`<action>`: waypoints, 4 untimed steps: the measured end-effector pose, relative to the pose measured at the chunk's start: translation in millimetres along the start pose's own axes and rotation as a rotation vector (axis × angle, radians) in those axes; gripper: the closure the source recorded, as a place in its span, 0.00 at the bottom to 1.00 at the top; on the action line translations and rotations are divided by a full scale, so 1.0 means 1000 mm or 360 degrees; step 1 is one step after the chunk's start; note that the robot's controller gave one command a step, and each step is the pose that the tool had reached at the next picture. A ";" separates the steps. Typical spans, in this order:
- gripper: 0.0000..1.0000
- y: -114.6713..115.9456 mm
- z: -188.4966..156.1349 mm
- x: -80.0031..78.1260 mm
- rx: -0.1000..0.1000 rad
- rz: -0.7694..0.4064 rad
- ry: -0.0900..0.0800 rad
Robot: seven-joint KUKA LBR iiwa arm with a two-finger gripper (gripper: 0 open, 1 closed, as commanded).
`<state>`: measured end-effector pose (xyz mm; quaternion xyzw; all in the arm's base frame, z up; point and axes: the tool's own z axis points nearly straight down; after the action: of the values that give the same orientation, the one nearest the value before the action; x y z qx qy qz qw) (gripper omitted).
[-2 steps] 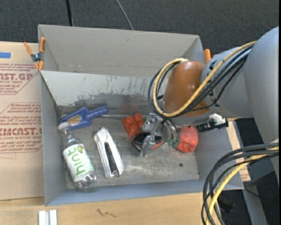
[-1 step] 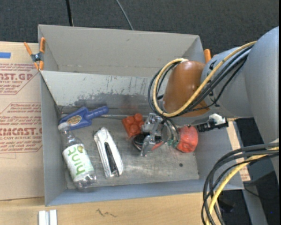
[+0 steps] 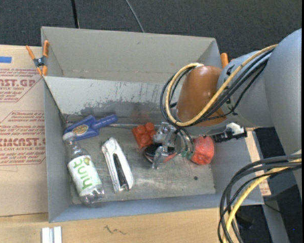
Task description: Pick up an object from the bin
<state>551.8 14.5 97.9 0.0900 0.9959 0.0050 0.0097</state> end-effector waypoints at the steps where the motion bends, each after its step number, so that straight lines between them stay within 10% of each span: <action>1: 1.00 0.000 0.000 0.000 0.0000 0.0000 0.0000; 4: 1.00 0.000 0.000 0.000 0.0000 0.0000 0.0000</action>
Offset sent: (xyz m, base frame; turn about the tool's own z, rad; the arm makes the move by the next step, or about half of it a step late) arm 0.0000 0.0000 0.0000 0.0000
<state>551.8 14.5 97.9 0.0900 0.9959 0.0050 0.0097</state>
